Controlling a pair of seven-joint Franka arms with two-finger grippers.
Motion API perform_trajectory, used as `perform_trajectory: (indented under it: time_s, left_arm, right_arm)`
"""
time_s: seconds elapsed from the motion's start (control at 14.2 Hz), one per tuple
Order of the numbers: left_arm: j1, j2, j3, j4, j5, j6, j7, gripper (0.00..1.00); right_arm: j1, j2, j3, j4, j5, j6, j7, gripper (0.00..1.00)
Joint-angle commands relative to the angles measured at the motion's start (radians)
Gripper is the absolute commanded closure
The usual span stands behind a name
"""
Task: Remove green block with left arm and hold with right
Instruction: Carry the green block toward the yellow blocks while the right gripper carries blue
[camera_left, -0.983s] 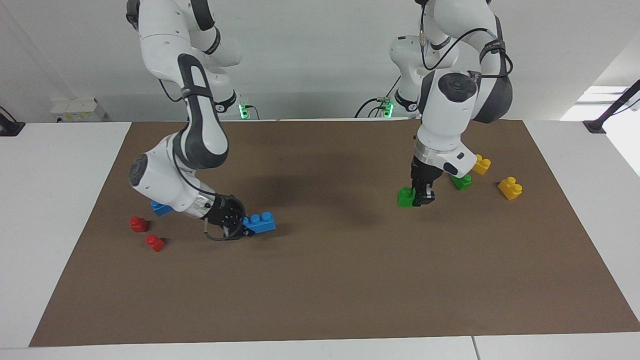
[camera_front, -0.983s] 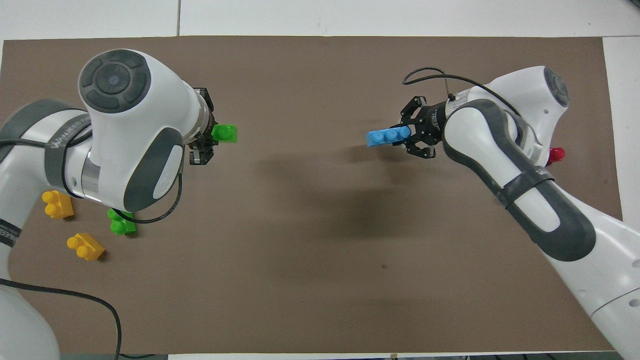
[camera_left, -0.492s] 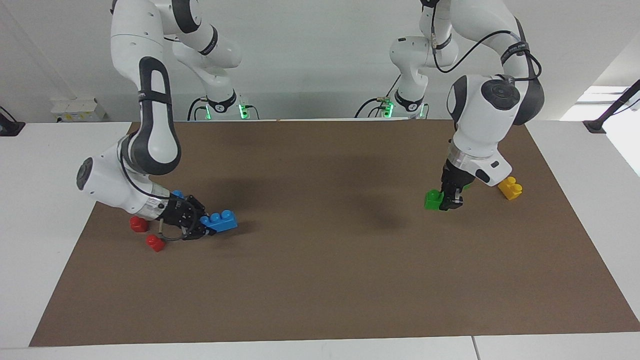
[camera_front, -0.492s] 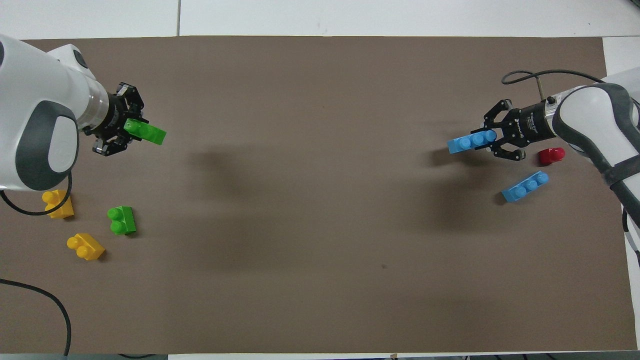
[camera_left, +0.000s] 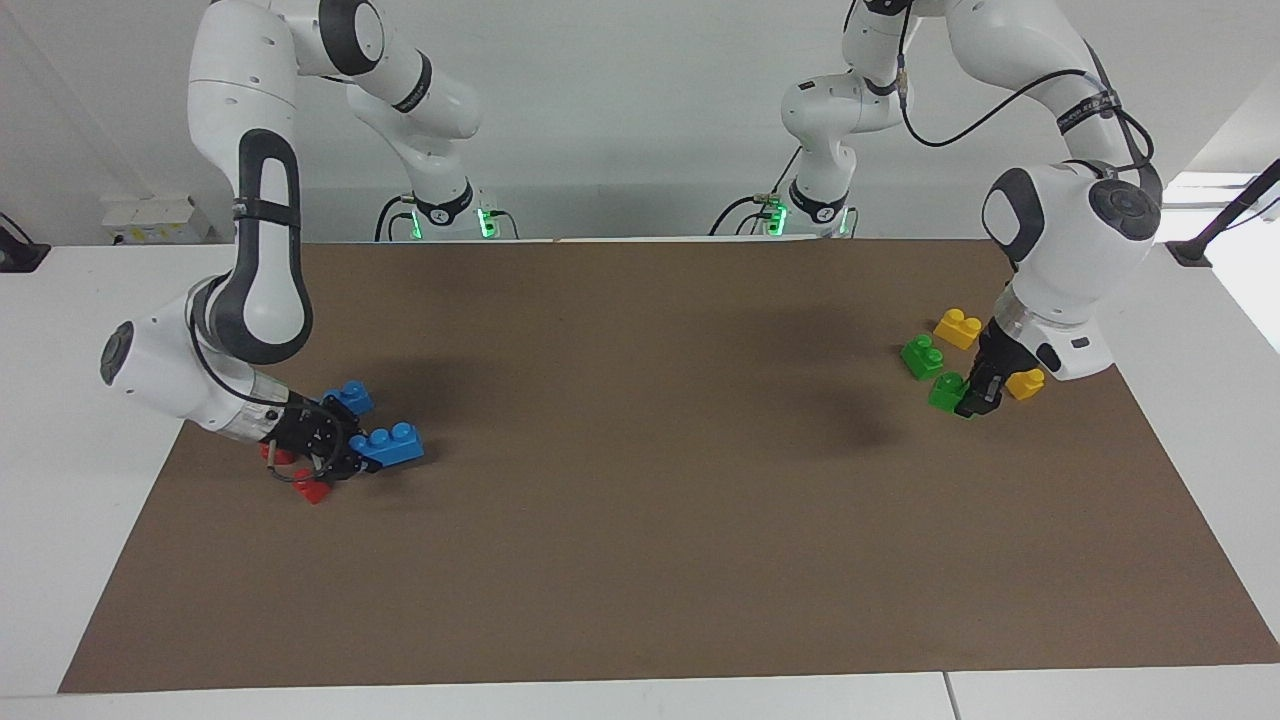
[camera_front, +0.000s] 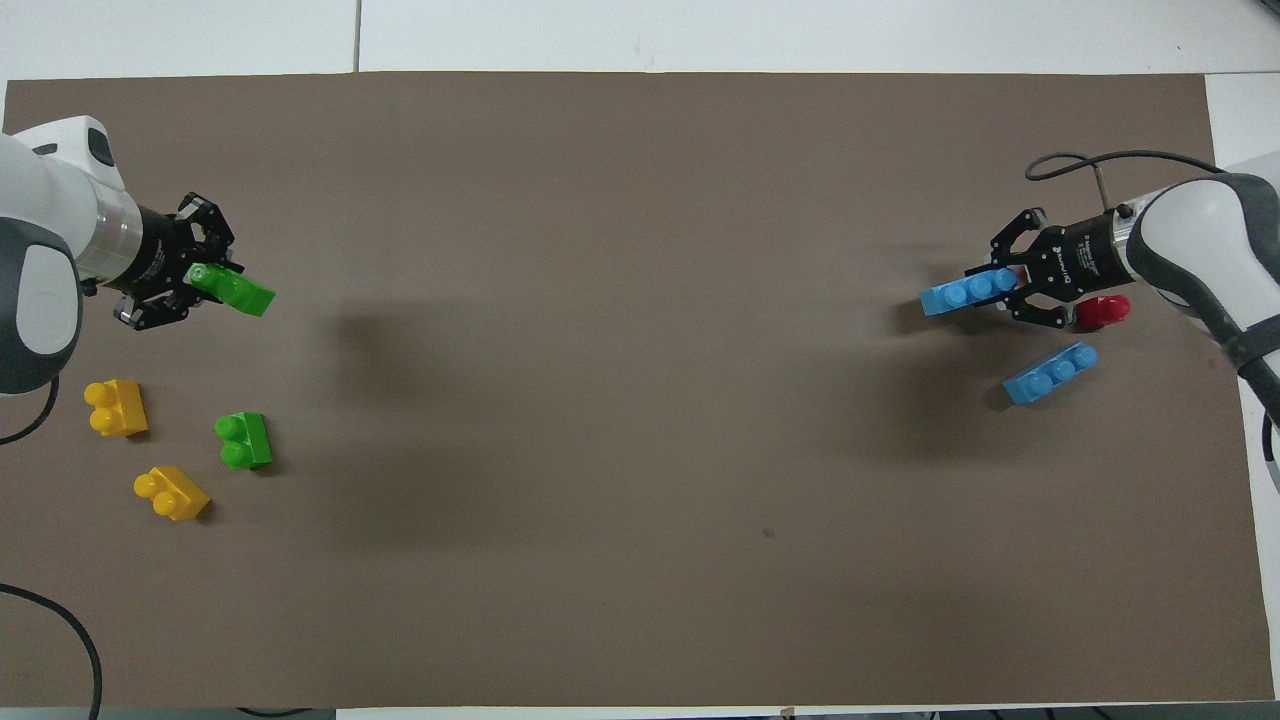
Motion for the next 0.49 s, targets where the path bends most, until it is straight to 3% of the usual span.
perform_trajectory:
  time_s: [0.0,0.42]
  left_arm:
    - [0.028,-0.036,-0.006,-0.086,-0.019,0.075,0.064,1.0]
    - [0.076,0.004,-0.004,-0.129,-0.019,0.19,0.128,1.0]
  right_arm:
    - [-0.013,0.011,0.015,0.015,-0.011,0.01,-0.019,1.0]
    - [-0.038,0.011,0.012,-0.008,-0.014,0.037,-0.019,1.0]
